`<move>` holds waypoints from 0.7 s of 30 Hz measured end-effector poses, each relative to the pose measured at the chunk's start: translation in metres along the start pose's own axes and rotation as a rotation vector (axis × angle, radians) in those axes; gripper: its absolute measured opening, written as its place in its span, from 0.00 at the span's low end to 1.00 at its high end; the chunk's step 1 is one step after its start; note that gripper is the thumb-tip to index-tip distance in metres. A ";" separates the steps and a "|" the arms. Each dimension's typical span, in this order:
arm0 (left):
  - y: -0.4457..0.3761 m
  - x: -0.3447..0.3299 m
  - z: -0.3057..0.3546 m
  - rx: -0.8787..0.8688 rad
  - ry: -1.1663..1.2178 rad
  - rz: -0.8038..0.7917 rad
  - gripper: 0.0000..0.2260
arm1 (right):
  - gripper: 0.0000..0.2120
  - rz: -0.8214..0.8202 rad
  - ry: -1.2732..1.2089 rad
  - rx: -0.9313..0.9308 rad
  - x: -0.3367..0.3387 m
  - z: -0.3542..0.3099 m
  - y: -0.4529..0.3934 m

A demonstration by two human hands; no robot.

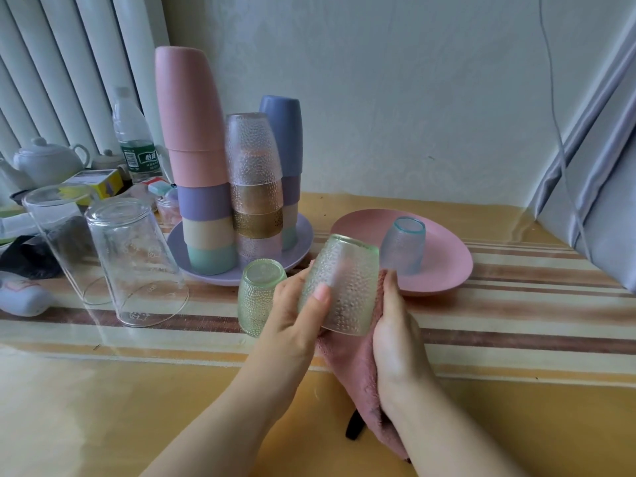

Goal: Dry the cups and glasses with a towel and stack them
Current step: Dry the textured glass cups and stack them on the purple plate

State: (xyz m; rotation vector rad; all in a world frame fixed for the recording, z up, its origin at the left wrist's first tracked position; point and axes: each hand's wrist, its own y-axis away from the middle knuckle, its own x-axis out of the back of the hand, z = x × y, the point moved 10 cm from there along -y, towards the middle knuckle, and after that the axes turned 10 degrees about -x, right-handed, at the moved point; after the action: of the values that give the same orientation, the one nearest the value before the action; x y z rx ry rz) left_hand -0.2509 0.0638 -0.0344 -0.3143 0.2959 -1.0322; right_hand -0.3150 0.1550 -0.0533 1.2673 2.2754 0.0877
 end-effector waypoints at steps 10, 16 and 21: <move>0.000 -0.002 0.019 -0.200 -0.258 0.047 0.32 | 0.13 0.173 0.289 0.309 0.001 -0.033 0.021; -0.006 0.003 0.008 -0.072 -0.258 -0.044 0.24 | 0.29 0.066 0.422 0.372 -0.016 -0.024 0.021; 0.008 -0.017 0.002 0.082 -0.164 -0.191 0.11 | 0.21 0.127 0.339 0.345 0.011 -0.044 0.007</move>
State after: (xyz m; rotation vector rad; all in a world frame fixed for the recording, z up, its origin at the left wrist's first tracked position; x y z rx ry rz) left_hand -0.2516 0.0825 -0.0343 -0.3556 0.0757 -1.1950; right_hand -0.3355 0.1763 -0.0183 1.6830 2.5735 -0.0530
